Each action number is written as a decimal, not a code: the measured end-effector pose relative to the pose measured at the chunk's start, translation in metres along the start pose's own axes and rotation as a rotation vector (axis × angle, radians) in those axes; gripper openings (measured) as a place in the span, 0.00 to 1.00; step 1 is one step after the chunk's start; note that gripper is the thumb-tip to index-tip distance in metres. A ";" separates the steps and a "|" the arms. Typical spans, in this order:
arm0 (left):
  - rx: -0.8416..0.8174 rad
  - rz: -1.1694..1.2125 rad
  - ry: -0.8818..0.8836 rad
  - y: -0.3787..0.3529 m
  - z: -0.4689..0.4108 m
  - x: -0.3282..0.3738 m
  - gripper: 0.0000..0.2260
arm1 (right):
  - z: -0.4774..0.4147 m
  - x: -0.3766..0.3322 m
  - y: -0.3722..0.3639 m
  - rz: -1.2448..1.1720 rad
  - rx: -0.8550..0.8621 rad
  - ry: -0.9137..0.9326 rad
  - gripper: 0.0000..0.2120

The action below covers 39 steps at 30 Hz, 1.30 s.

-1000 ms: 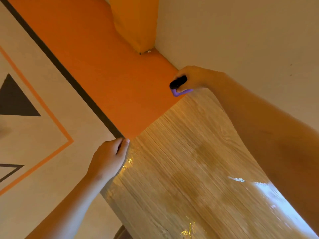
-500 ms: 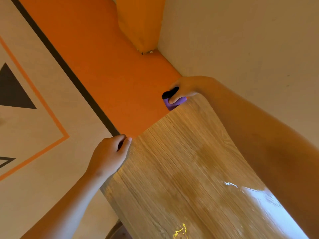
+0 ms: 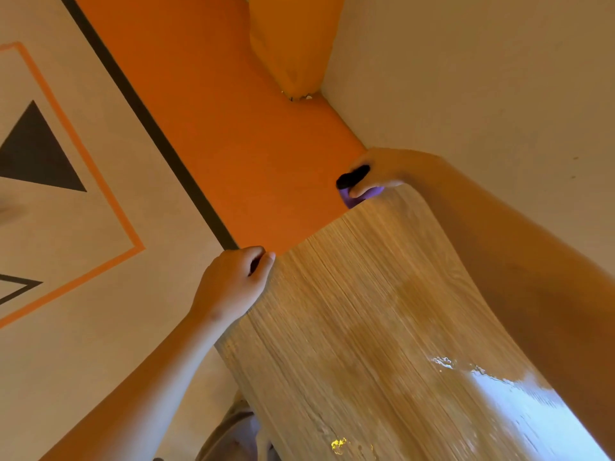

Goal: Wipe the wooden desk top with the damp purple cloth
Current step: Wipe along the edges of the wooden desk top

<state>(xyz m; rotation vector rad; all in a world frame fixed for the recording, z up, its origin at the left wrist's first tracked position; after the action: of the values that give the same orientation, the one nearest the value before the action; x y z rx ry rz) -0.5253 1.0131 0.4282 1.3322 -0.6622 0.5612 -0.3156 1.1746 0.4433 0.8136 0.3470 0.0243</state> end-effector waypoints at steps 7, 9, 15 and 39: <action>0.032 0.042 -0.020 0.005 0.001 -0.001 0.16 | 0.007 -0.128 -0.085 -0.109 -0.169 0.301 0.06; 0.027 0.026 0.000 0.010 0.003 -0.007 0.16 | 0.007 -0.129 -0.084 -0.110 -0.168 0.296 0.09; 0.085 0.123 0.226 0.033 0.061 -0.059 0.17 | 0.010 -0.094 -0.062 -0.108 -0.080 0.203 0.11; 0.197 0.517 0.274 0.074 0.090 -0.064 0.29 | 0.050 -0.238 -0.141 -0.426 -0.115 0.419 0.15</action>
<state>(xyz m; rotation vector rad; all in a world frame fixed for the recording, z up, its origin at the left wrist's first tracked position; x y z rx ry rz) -0.6325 0.9358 0.4426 1.2321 -0.7385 1.2310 -0.5398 1.0053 0.4443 0.6034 0.9013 -0.1842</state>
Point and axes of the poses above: each hand's wrist, its own z-axis away from the middle knuckle, its own y-axis out of the back of the hand, x = y × z, the point moved 9 cm from there along -z, towards the middle knuckle, and after that the axes turned 3 degrees about x, right-handed, at the moved point
